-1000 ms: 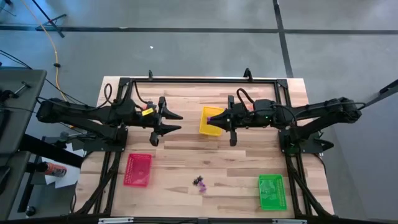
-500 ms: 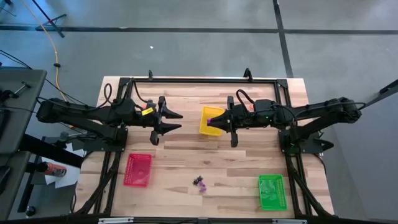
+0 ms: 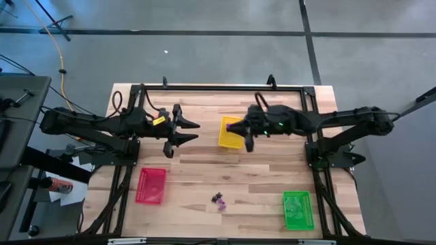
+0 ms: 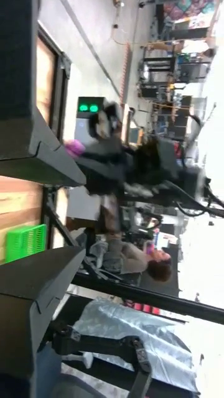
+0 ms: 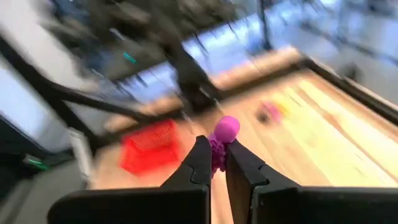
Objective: Sort Halloween decoration
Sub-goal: Put the skeleton toy into the yellow bin
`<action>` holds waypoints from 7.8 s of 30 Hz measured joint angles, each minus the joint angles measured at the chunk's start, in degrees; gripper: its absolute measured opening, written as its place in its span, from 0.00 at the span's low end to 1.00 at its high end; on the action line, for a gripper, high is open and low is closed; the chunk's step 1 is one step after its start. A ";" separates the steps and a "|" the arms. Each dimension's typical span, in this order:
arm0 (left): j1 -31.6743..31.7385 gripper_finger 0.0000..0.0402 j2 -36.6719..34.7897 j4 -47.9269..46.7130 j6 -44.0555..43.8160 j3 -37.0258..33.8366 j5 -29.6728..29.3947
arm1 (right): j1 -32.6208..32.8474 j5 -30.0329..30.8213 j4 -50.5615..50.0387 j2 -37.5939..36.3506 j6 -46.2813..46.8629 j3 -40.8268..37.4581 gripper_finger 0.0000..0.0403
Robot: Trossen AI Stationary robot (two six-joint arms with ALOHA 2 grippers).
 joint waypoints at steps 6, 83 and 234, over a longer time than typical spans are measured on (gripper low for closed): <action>0.00 0.40 -0.19 1.82 0.00 0.00 0.00 | -5.81 -0.32 -23.78 11.28 -2.75 12.81 0.02; 0.00 0.40 -0.22 1.94 -2.93 0.02 0.02 | -13.50 -9.54 -35.98 42.35 -28.63 20.82 0.50; 38.93 0.11 48.92 -80.99 30.08 21.68 -15.72 | 5.55 10.68 19.10 -13.30 -9.99 -13.61 0.51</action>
